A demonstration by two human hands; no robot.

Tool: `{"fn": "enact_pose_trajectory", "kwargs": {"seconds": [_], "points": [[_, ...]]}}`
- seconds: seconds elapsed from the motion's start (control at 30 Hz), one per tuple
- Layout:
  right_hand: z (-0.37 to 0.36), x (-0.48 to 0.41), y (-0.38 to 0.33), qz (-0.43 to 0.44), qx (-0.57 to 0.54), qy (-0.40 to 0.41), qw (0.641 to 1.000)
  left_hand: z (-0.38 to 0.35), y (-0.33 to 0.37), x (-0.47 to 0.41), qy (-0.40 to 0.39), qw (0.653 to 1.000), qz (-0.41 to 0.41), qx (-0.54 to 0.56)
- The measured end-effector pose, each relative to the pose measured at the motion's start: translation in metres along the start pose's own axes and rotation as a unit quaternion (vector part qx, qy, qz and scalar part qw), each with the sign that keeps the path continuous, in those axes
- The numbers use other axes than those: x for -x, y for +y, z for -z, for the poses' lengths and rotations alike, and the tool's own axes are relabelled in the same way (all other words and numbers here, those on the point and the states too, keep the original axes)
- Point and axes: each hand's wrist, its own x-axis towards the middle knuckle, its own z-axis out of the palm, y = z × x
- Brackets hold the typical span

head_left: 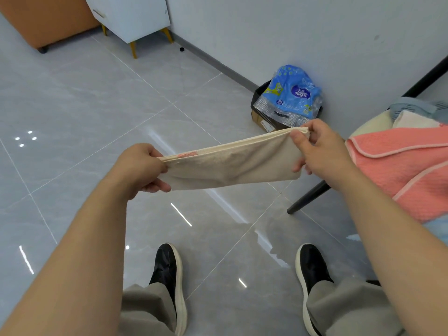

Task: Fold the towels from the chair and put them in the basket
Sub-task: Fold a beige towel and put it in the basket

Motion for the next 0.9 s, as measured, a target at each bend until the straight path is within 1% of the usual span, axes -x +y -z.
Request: {"fn": "enact_pose_trajectory", "kwargs": {"seconds": [0.07, 0.1, 0.23, 0.27, 0.33, 0.37, 0.43, 0.5, 0.53, 0.6, 0.7, 0.8, 0.83, 0.9], "points": [[-0.004, 0.004, -0.008, -0.020, -0.104, -0.031, 0.994, 0.001, 0.001, 0.000, 0.003, 0.998, 0.018, 0.052], [-0.005, 0.005, -0.012, -0.022, -0.136, -0.035, 0.990, 0.002, 0.003, 0.000, 0.004, 0.997, 0.026, 0.077], [-0.005, 0.006, -0.018, -0.014, -0.190, -0.033, 0.981, 0.006, 0.007, 0.003, 0.003, 0.979, 0.057, 0.194], [-0.005, 0.005, -0.017, -0.015, -0.202, -0.028, 0.979, 0.006, 0.007, 0.002, 0.013, 0.977, 0.060, 0.205], [-0.005, 0.004, -0.016, -0.023, -0.209, -0.009, 0.978, 0.005, 0.007, 0.001, 0.037, 0.977, 0.054, 0.205], [-0.006, 0.002, -0.016, -0.027, -0.192, 0.007, 0.981, 0.004, 0.007, 0.000, 0.042, 0.974, 0.050, 0.215], [-0.011, -0.001, -0.013, -0.045, -0.155, 0.055, 0.985, 0.002, 0.008, -0.001, 0.052, 0.966, 0.045, 0.250], [-0.015, -0.003, -0.009, -0.068, -0.149, 0.097, 0.982, -0.001, 0.008, -0.004, 0.066, 0.962, 0.030, 0.264], [-0.016, -0.004, -0.008, -0.080, -0.156, 0.105, 0.979, -0.003, 0.007, -0.005, 0.074, 0.960, 0.022, 0.267], [-0.012, -0.007, -0.002, -0.117, -0.182, 0.082, 0.973, -0.005, 0.005, -0.007, 0.082, 0.957, 0.021, 0.278], [-0.008, -0.011, 0.004, -0.192, -0.212, 0.024, 0.958, -0.004, 0.001, -0.011, 0.062, 0.954, 0.047, 0.289], [-0.010, -0.013, 0.016, -0.272, -0.202, -0.007, 0.941, -0.008, -0.008, -0.017, 0.013, 0.956, 0.100, 0.274], [-0.012, -0.012, 0.018, -0.288, -0.195, -0.011, 0.937, -0.011, -0.011, -0.018, -0.013, 0.955, 0.120, 0.272], [-0.013, -0.011, 0.019, -0.285, -0.200, -0.019, 0.937, -0.017, -0.014, -0.018, -0.044, 0.950, 0.138, 0.278]]}}
